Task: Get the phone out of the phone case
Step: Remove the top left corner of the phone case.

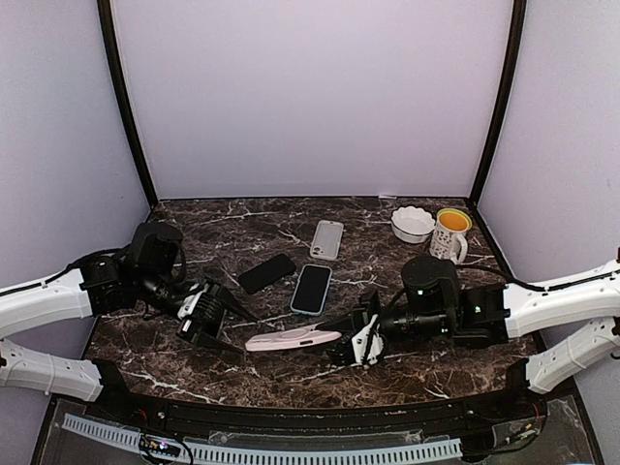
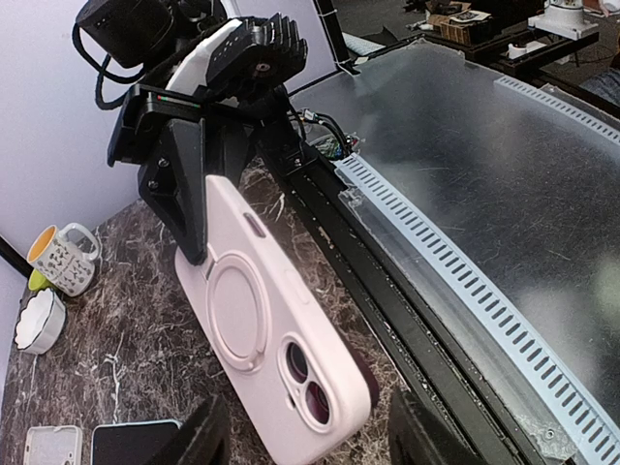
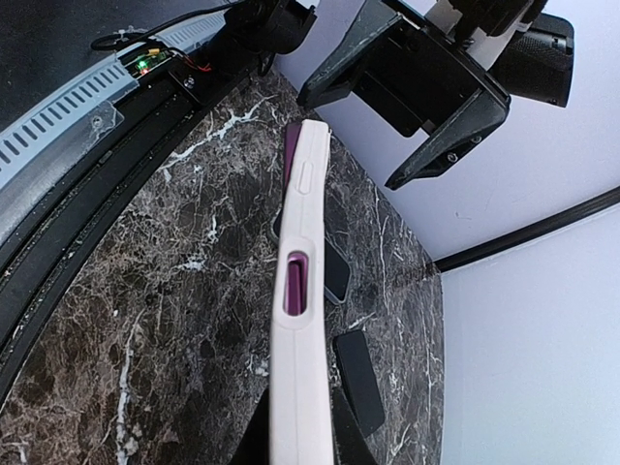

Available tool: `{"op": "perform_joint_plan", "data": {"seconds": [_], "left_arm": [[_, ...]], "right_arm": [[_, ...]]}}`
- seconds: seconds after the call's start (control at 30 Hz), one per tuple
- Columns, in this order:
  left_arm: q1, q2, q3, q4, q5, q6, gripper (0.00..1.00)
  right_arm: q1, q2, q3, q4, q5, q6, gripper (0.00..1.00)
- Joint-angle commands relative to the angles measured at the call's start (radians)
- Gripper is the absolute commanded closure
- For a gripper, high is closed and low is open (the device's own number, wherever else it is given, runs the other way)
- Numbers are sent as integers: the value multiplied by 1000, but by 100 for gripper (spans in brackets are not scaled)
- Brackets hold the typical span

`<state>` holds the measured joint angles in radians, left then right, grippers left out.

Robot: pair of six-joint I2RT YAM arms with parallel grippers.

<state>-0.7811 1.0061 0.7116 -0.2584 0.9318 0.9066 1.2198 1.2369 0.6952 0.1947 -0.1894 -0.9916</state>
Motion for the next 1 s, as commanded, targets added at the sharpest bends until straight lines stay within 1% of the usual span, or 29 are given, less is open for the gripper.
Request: {"op": "perform_joint_plan", "data": {"seconds": [0.0, 0.1, 0.33, 0.6, 0.97], "left_arm": [[3, 16, -16, 9, 38, 15, 45], [2, 28, -14, 11, 53, 18, 47], [1, 35, -16, 14, 64, 23, 49], [0, 48, -14, 8, 71, 27, 65], [0, 63, -9, -17, 54, 41, 77]], "right_arm": [[-6, -2, 58, 126, -39, 11, 100], [-7, 0, 67, 127, -54, 10, 100], [-6, 14, 78, 139, -76, 10, 100], [18, 12, 89, 108, -113, -48, 100], [121, 23, 103, 7, -89, -189, 100]]}}
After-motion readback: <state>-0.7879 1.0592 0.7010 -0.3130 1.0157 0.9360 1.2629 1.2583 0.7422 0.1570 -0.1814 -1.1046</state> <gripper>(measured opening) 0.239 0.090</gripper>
